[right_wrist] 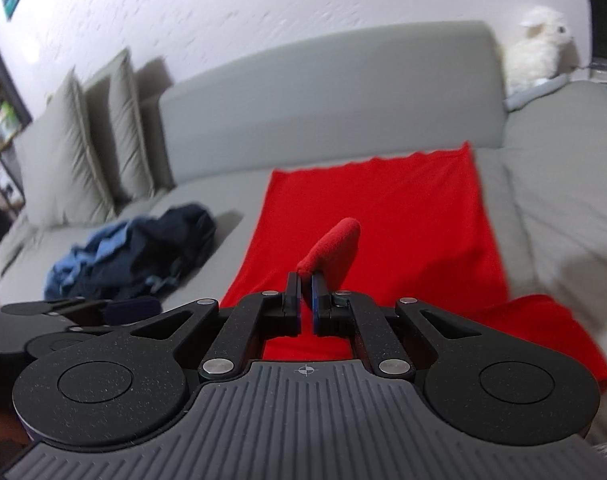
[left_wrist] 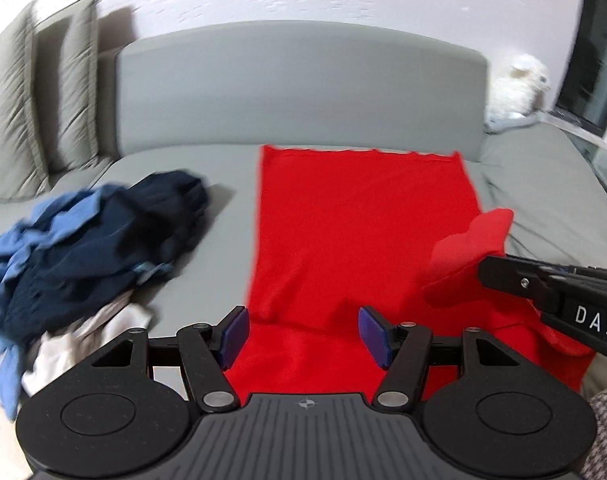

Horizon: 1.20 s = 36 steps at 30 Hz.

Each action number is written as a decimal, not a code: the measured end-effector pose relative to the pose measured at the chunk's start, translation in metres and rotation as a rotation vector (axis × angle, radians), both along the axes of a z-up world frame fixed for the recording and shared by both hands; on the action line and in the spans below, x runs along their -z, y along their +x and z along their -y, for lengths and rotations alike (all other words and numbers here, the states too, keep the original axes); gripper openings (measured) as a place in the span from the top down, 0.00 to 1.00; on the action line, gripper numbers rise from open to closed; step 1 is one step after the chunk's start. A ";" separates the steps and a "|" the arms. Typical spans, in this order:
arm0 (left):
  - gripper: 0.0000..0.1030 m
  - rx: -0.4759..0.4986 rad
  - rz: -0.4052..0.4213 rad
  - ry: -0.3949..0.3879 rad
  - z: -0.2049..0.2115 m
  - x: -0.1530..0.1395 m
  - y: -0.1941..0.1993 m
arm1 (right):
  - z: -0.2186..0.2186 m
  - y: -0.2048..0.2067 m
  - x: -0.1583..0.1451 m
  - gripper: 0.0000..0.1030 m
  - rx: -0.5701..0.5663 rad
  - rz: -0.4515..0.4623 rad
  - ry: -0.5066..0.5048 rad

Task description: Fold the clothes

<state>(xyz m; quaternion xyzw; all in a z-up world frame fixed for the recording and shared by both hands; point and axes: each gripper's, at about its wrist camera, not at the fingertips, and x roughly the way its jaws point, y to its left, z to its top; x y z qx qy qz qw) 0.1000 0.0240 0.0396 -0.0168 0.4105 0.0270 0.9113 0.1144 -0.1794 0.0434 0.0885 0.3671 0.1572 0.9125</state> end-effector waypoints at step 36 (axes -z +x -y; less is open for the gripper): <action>0.50 -0.009 -0.064 -0.053 -0.036 0.072 -0.013 | 0.011 -0.065 0.065 0.57 -0.220 -0.146 -0.056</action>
